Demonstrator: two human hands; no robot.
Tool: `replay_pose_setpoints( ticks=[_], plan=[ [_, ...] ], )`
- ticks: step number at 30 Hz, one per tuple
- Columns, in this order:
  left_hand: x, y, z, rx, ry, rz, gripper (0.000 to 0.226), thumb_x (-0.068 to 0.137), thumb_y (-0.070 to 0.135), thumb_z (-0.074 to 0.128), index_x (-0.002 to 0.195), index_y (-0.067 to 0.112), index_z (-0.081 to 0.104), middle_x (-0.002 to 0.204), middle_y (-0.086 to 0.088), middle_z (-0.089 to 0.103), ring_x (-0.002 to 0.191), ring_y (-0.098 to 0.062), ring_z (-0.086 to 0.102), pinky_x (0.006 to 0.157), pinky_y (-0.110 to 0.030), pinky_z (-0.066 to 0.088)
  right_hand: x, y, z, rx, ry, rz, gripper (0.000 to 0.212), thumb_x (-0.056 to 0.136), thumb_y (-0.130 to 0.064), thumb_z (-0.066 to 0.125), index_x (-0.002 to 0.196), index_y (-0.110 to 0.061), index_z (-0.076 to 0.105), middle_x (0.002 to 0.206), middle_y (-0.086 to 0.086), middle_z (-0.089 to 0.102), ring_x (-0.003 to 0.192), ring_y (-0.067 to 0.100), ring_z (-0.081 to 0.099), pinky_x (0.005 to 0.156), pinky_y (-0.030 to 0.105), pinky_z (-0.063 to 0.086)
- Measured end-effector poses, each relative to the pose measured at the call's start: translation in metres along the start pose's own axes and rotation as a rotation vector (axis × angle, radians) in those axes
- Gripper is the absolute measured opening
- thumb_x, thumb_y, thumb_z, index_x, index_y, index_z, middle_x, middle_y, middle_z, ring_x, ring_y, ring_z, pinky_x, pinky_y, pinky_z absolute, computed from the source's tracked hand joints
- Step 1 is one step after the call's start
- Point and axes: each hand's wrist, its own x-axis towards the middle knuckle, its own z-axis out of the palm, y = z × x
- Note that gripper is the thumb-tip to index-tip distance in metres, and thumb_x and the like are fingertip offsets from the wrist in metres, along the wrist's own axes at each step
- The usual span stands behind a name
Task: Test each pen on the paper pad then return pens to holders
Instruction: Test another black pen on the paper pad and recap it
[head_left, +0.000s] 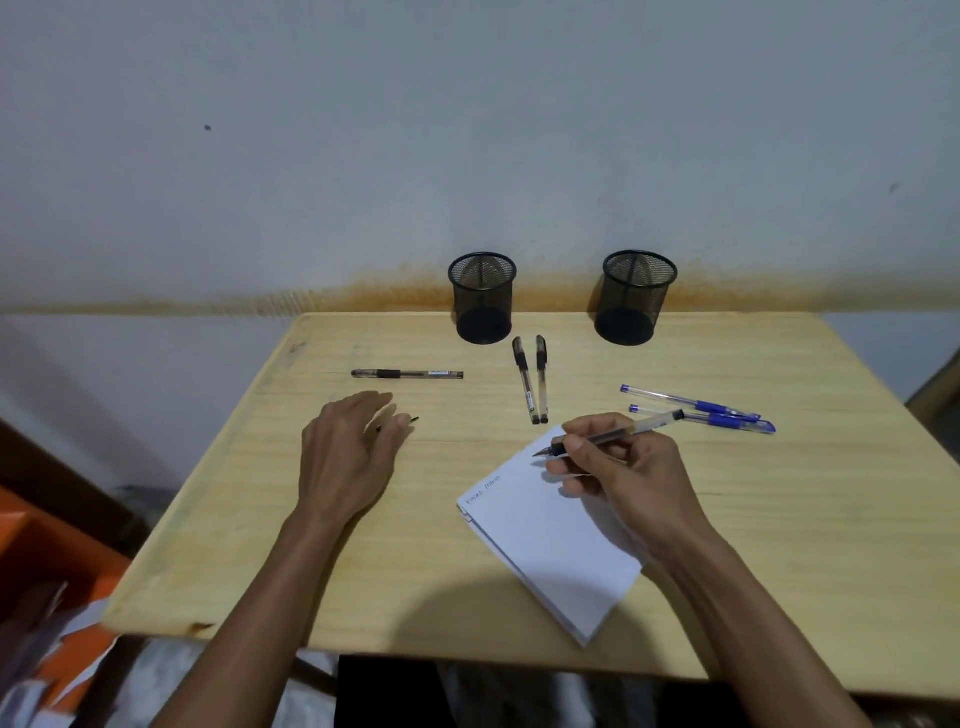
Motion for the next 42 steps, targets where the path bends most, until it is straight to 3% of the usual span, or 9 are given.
replay_pose_setpoints(
  ticks=[3,7,12,18,22,26,32,38,42],
  plan=[
    [-0.017,0.021,0.001,-0.167,0.034,0.079,0.039,0.085,0.04,0.072,0.116,0.015,0.071,0.116,0.001,0.071,0.11,-0.015,0.062,0.092,-0.033,0.051,-0.001,-0.002,0.001,-0.05,0.003,-0.069,0.013,0.082,0.009,0.076,0.093,0.005,0.069,0.084,0.014,0.079,0.075,0.018,0.078,0.068,0.035,0.065],
    [-0.03,0.044,0.003,-0.306,-0.193,0.248,0.044,0.08,0.042,0.08,0.117,0.021,0.073,0.122,0.005,0.067,0.117,-0.005,0.058,0.096,-0.017,0.044,0.005,-0.004,0.012,-0.147,-0.04,-0.144,0.015,0.08,0.005,0.08,0.09,-0.001,0.07,0.079,0.016,0.075,0.068,0.018,0.076,0.06,0.027,0.06],
    [-0.026,0.041,0.013,-0.138,-0.368,0.398,0.049,0.079,0.056,0.074,0.121,0.031,0.071,0.128,0.01,0.065,0.121,-0.009,0.056,0.102,-0.041,0.043,0.013,0.006,0.02,-0.411,-0.165,-0.158,0.015,0.078,-0.004,0.082,0.081,-0.017,0.075,0.08,0.003,0.079,0.075,0.021,0.075,0.072,0.034,0.061],
    [-0.03,0.032,0.022,-0.07,-0.384,0.464,0.045,0.085,0.06,0.065,0.121,0.035,0.071,0.13,0.006,0.064,0.124,-0.013,0.054,0.103,-0.043,0.041,0.016,0.015,0.027,-0.374,-0.145,-0.14,0.015,0.075,0.001,0.08,0.078,-0.012,0.074,0.076,0.014,0.076,0.074,0.04,0.073,0.065,0.054,0.059],
    [-0.03,0.028,0.026,-0.048,-0.39,0.472,0.047,0.088,0.065,0.057,0.124,0.037,0.069,0.134,0.006,0.062,0.128,-0.015,0.052,0.106,-0.047,0.039,0.025,0.016,0.034,-0.366,-0.171,-0.125,0.011,0.069,-0.004,0.078,0.068,-0.012,0.07,0.069,0.019,0.073,0.06,0.043,0.068,0.053,0.047,0.055],
    [-0.033,0.025,0.028,-0.05,-0.362,0.474,0.051,0.09,0.067,0.052,0.122,0.033,0.071,0.134,0.005,0.062,0.129,-0.017,0.053,0.106,-0.051,0.039,0.036,0.025,0.037,-0.397,-0.2,-0.137,0.015,0.062,-0.005,0.074,0.058,-0.012,0.061,0.056,0.015,0.064,0.047,0.021,0.056,0.05,0.037,0.047],
    [-0.034,0.024,0.03,-0.076,-0.28,0.51,0.041,0.087,0.06,0.061,0.105,0.026,0.078,0.129,0.001,0.067,0.125,-0.021,0.059,0.102,-0.053,0.043,0.04,0.035,0.033,-0.343,-0.233,-0.186,0.029,0.064,0.009,0.075,0.056,-0.011,0.056,0.049,0.001,0.056,0.046,0.015,0.047,0.049,0.031,0.04],
    [-0.032,0.026,0.028,-0.035,-0.328,0.515,0.042,0.088,0.06,0.059,0.109,0.027,0.076,0.131,0.002,0.065,0.127,-0.021,0.058,0.103,-0.055,0.043,0.041,0.037,0.034,-0.484,-0.221,-0.28,0.026,0.067,0.008,0.078,0.057,-0.007,0.059,0.049,-0.001,0.058,0.048,0.009,0.052,0.049,0.026,0.041],
    [-0.033,0.026,0.026,-0.016,-0.36,0.494,0.046,0.089,0.062,0.056,0.114,0.027,0.074,0.135,0.003,0.063,0.131,-0.018,0.054,0.108,-0.055,0.039,0.041,0.034,0.034,-0.559,-0.206,-0.337,0.017,0.061,-0.007,0.072,0.056,-0.002,0.057,0.055,0.013,0.056,0.051,0.026,0.048,0.05,0.029,0.038]
  ],
)
